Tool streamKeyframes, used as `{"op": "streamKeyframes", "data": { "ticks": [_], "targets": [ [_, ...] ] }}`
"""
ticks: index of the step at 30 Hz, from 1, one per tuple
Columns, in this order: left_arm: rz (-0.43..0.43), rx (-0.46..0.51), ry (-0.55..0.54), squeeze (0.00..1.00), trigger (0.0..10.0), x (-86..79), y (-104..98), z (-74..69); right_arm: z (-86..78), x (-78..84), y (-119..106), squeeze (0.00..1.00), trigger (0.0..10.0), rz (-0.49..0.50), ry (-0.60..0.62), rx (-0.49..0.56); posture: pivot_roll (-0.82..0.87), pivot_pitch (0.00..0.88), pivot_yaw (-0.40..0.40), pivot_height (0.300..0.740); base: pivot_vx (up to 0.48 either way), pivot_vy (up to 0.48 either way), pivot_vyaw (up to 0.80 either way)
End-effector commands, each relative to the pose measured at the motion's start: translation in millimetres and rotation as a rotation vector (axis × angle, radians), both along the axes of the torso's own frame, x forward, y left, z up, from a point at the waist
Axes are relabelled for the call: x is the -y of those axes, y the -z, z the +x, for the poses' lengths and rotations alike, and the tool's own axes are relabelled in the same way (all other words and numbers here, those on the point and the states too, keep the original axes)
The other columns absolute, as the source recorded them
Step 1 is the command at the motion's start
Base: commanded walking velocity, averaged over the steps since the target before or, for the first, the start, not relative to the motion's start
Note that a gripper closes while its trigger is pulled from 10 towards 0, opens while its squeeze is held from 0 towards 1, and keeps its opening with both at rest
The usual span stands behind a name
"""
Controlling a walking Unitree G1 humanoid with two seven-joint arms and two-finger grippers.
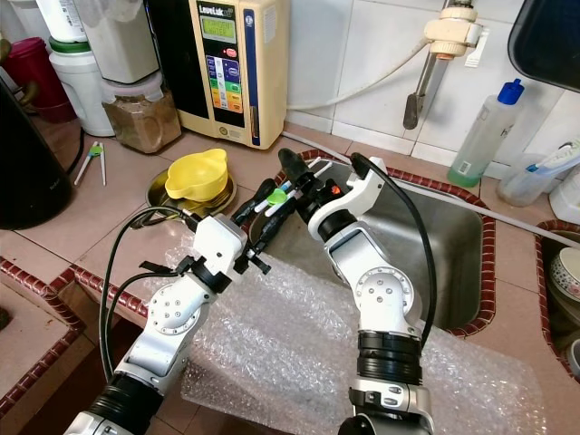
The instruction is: Kitchen organization
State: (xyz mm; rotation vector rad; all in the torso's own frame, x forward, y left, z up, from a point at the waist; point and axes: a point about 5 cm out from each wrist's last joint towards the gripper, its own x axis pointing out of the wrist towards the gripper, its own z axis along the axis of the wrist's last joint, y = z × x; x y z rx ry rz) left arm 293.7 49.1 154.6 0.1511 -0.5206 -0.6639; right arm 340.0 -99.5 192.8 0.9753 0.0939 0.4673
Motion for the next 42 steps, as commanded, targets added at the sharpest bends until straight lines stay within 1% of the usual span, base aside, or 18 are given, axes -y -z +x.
{"op": "streamKeyframes", "data": {
  "ticks": [1,5,6,12,13,14,15,20,23,24,28,33,34,38,39,40,41,42],
  "targets": [
    [0.012,0.006,0.006,0.0,2.1,0.7,0,-1.6,1.7,2.7,-2,0.0,0.0,0.002,0.01,-0.006,-0.06,0.039,-0.018,0.74,0.0,0.0,0.0],
    [0.029,-0.001,-0.01,0.0,2.8,-3.9,3,1.4,4.8,9.3,-4,0.0,0.0,0.017,0.042,-0.016,-0.06,0.039,-0.017,0.74,0.0,0.0,0.0],
    [0.033,-0.004,-0.016,0.0,3.4,-5.9,4,2.7,6.1,12.3,-6,0.0,0.0,0.055,0.059,-0.026,-0.06,0.04,-0.014,0.74,0.0,0.0,0.0],
    [0.04,-0.016,-0.029,0.0,3.9,-8.4,7,3.8,8.6,14.2,-16,0.0,0.0,0.114,0.068,-0.011,-0.06,0.04,-0.014,0.74,0.0,0.0,0.0],
    [0.041,-0.018,-0.03,0.0,4.5,-8.3,7,3.8,8.7,14.0,-17,0.0,0.0,0.111,0.067,-0.009,-0.06,0.04,-0.014,0.74,0.0,0.0,0.0],
    [0.042,-0.02,-0.03,0.0,4.5,-8.3,8,3.8,8.9,13.9,-17,0.0,0.0,0.108,0.066,-0.009,-0.06,0.04,-0.014,0.74,0.0,0.0,0.0],
    [0.043,-0.023,-0.031,0.0,4.9,-8.2,9,3.9,9.2,14.1,-18,0.0,0.0,0.108,0.066,-0.006,-0.06,0.038,-0.014,0.74,0.0,0.0,0.0],
    [0.045,-0.03,-0.033,0.0,4.9,-8.0,11,4.1,9.8,15.5,-21,0.0,0.0,0.114,0.068,-0.005,-0.06,0.038,-0.017,0.74,0.0,0.0,0.0],
    [0.049,-0.033,-0.035,0.0,5.3,-8.2,12,4.3,8.8,15.6,-22,0.0,0.0,0.126,0.06,-0.002,-0.07,0.037,-0.019,0.74,0.0,0.0,0.0],
    [0.05,-0.033,-0.035,0.0,5.7,-8.2,12,4.4,8.1,14.5,-23,0.0,0.0,0.126,0.051,-0.001,-0.07,0.037,-0.019,0.74,0.0,0.0,0.0],
    [0.053,-0.033,-0.037,0.0,6.0,-8.2,13,4.6,3.4,6.1,-19,0.0,0.0,0.109,-0.005,-0.007,-0.07,0.037,-0.019,0.74,0.0,0.0,0.0],
    [0.057,-0.035,-0.036,0.0,6.9,-7.3,15,4.0,-2.7,-3.2,-13,0.0,0.0,0.098,-0.062,-0.02,-0.07,0.035,-0.019,0.74,0.0,0.0,0.0],
    [0.06,-0.036,-0.037,0.0,9.7,-7.4,16,3.8,-2.9,-2.9,-14,0.0,0.0,0.099,-0.06,-0.015,-0.07,0.035,-0.019,0.74,0.0,0.0,0.0],
    [0.064,-0.043,-0.036,0.0,10.0,-7.7,18,3.6,-2.4,-0.7,-14,0.0,0.0,0.1,-0.051,-0.012,-0.07,0.036,-0.017,0.74,0.0,0.0,0.0],
    [0.066,-0.051,-0.035,0.51,10.0,-8.0,19,3.9,-1.8,0.6,-14,0.0,0.0,0.095,-0.044,-0.014,-0.07,0.036,-0.017,0.74,0.0,0.0,0.0],
    [0.066,-0.051,-0.035,0.51,10.0,-8.0,19,3.9,-1.8,0.6,-14,0.0,0.0,0.095,-0.044,-0.014,-0.07,0.036,-0.017,0.74,0.0,0.0,0.0],
    [0.064,-0.061,-0.032,1.0,10.0,-8.1,20,4.1,-1.5,1.8,-14,0.0,0.0,0.093,-0.037,-0.012,-0.07,0.036,-0.017,0.74,0.0,0.0,0.0],
    [0.063,-0.067,-0.031,1.0,10.0,-8.2,21,4.3,-1.4,2.7,-14,0.0,0.0,0.094,-0.032,-0.011,-0.07,0.036,-0.017,0.74,0.0,0.0,0.0]
  ]
}}
